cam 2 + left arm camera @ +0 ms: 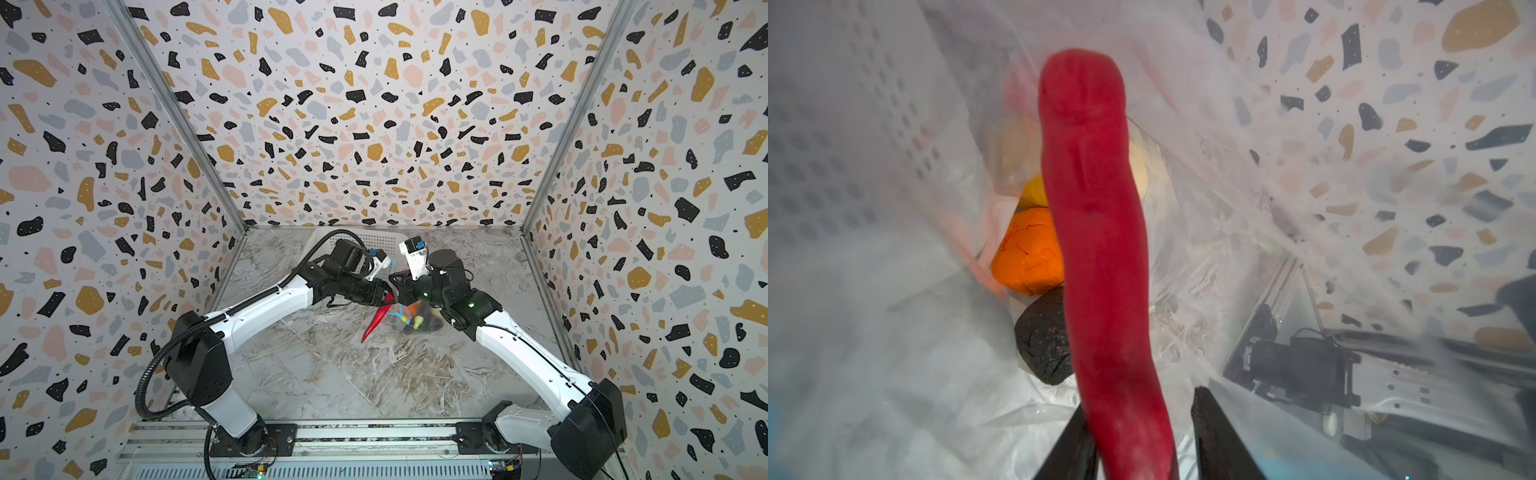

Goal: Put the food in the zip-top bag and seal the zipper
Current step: 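Lower the chili into the bag opening and open the left gripper, then move the left gripper to the bag's blue zipper edge and grasp it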

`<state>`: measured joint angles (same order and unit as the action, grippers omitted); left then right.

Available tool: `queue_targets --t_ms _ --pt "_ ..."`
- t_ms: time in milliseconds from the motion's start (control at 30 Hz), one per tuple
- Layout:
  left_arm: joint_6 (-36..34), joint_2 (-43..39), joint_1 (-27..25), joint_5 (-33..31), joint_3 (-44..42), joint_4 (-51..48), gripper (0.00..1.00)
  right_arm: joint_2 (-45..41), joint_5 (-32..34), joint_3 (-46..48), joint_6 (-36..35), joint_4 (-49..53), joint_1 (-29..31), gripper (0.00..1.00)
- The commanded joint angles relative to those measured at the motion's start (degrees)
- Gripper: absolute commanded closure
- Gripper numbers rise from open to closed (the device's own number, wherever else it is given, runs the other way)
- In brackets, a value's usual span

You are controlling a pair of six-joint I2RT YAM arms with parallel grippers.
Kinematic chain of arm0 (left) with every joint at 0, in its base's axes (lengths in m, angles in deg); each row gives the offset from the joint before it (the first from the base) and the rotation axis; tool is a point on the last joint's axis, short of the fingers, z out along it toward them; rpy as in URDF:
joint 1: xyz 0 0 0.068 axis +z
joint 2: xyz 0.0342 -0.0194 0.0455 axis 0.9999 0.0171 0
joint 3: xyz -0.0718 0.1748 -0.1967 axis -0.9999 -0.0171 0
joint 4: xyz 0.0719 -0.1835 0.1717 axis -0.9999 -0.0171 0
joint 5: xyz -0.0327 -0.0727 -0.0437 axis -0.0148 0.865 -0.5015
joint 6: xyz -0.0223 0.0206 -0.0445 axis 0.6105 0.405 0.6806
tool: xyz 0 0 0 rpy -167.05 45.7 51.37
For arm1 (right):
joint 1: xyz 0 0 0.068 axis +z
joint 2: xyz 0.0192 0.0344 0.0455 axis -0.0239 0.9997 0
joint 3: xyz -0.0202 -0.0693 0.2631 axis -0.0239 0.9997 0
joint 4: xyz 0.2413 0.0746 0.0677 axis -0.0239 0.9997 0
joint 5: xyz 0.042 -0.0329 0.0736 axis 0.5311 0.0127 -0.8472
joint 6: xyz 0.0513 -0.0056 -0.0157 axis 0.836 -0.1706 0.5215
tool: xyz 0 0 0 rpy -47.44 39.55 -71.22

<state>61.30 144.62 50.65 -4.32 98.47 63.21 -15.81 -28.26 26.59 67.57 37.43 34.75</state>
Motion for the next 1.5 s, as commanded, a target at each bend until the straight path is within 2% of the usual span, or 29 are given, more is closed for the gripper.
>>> queue_targets --t_ms 0,133,400,567,733,833,1033,1133,1233,1467 --pt "-0.2 -1.9 -0.2 -0.6 1.4 0.4 0.55 -1.1 -0.9 -0.7 0.4 -2.0 0.2 1.00" --pt "-0.6 -2.6 0.2 -2.4 3.3 -0.6 0.49 -0.7 -0.9 -0.9 0.4 -1.8 0.2 1.00" --pt "2.5 -4.0 2.2 -1.9 3.8 1.9 0.47 -0.6 -0.5 -1.2 0.8 -1.0 -1.5 1.00" --pt "2.4 -4.8 3.7 -4.5 4.0 2.1 0.35 0.6 -0.9 -2.4 1.4 -0.3 -2.5 1.00" --pt "-1.3 -5.9 5.0 -4.4 4.3 -1.2 0.31 1.6 -1.1 -3.3 1.5 -0.1 -3.0 1.00" --pt "-3.5 -11.1 6.9 -4.4 -0.1 -2.5 0.26 2.2 -1.3 -4.5 1.2 0.6 -3.3 1.00" --pt "-4.9 -24.6 11.8 -4.0 -14.2 -3.3 0.16 2.9 -1.2 -4.8 0.5 1.0 -3.8 1.00" --pt "-2.6 -28.5 13.2 -2.8 -21.0 0.4 0.13 3.5 -1.5 -4.9 0.5 0.8 -3.9 1.00" --pt "1.9 -27.4 13.4 1.8 -24.4 7.2 0.16 4.1 -1.9 -5.3 0.7 0.7 -3.9 1.00" --pt "10.6 -25.5 12.9 6.7 -27.6 21.0 0.40 4.3 -1.9 -6.3 0.7 1.5 -3.6 1.00"
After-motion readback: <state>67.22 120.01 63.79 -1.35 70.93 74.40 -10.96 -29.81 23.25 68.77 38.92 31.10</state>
